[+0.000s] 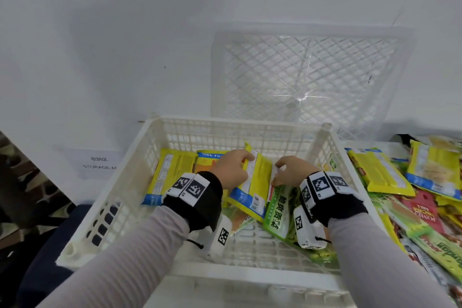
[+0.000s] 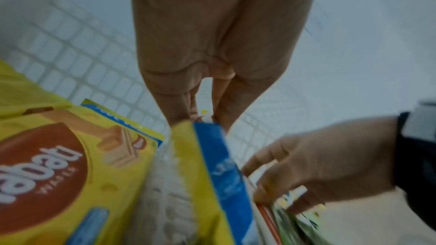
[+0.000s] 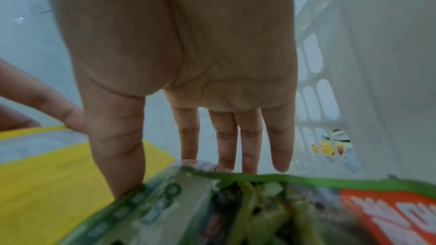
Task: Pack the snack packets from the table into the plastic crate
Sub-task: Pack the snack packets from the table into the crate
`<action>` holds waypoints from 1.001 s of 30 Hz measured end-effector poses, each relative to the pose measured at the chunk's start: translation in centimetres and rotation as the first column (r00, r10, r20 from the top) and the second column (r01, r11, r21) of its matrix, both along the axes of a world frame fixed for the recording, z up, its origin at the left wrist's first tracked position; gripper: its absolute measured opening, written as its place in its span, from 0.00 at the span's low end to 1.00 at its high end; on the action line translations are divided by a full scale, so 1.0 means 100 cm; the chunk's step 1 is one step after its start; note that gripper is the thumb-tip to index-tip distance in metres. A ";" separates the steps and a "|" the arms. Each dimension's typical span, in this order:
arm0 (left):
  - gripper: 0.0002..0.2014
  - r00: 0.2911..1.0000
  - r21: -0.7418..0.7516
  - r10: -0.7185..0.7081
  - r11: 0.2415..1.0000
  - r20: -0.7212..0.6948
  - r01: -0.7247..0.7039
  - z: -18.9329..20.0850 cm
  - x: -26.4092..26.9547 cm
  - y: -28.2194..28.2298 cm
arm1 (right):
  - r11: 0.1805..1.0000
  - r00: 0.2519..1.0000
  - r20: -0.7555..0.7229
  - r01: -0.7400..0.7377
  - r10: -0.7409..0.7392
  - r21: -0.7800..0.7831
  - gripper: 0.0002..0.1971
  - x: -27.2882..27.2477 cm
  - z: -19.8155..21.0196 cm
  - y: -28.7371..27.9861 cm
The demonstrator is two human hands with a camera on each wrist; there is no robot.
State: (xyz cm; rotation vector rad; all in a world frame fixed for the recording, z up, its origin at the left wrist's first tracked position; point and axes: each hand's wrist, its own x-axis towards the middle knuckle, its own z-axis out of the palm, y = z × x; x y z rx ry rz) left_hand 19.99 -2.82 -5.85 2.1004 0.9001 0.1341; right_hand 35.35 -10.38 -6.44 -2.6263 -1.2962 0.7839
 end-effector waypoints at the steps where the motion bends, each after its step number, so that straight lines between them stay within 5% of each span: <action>1: 0.25 1.000 0.011 0.013 1.000 0.008 -0.013 0.004 -0.004 0.005 | 1.000 1.000 0.003 -0.011 0.011 -0.010 0.26 -0.001 -0.001 0.000; 7: 0.24 0.981 0.090 0.147 0.987 -0.129 -0.136 0.014 -0.053 0.054 | 0.998 0.999 -0.010 -0.044 0.044 -0.044 0.28 -0.002 -0.003 0.002; 12: 0.21 0.862 0.211 0.430 0.899 -0.270 -0.383 0.000 -0.088 0.074 | 0.997 0.998 -0.027 -0.054 0.053 -0.045 0.25 -0.004 -0.007 0.004; 15: 0.22 0.809 0.289 0.496 0.862 -0.315 -0.416 -0.008 -0.085 0.070 | 0.998 0.998 -0.047 -0.043 0.042 -0.035 0.23 -0.003 -0.009 0.004; 19: 0.22 0.764 0.435 0.482 0.852 -0.430 -0.293 -0.018 -0.077 0.063 | 0.999 0.997 -0.070 -0.033 0.032 -0.024 0.23 -0.001 -0.010 0.004; 21: 0.26 0.810 0.481 0.415 0.855 -0.413 -0.193 -0.023 -0.077 0.066 | 0.999 0.997 -0.073 -0.035 0.034 -0.017 0.24 -0.001 -0.010 0.003; 25: 0.37 0.838 0.398 0.171 0.915 -0.518 0.059 -0.033 -0.076 0.075 | 0.999 0.996 -0.073 -0.043 0.042 -0.006 0.25 0.000 -0.007 0.001; 30: 0.34 0.773 0.350 0.163 0.933 -0.613 0.081 -0.036 -0.074 0.076 | 1.000 0.995 -0.099 -0.028 0.029 0.010 0.24 0.002 -0.002 -0.002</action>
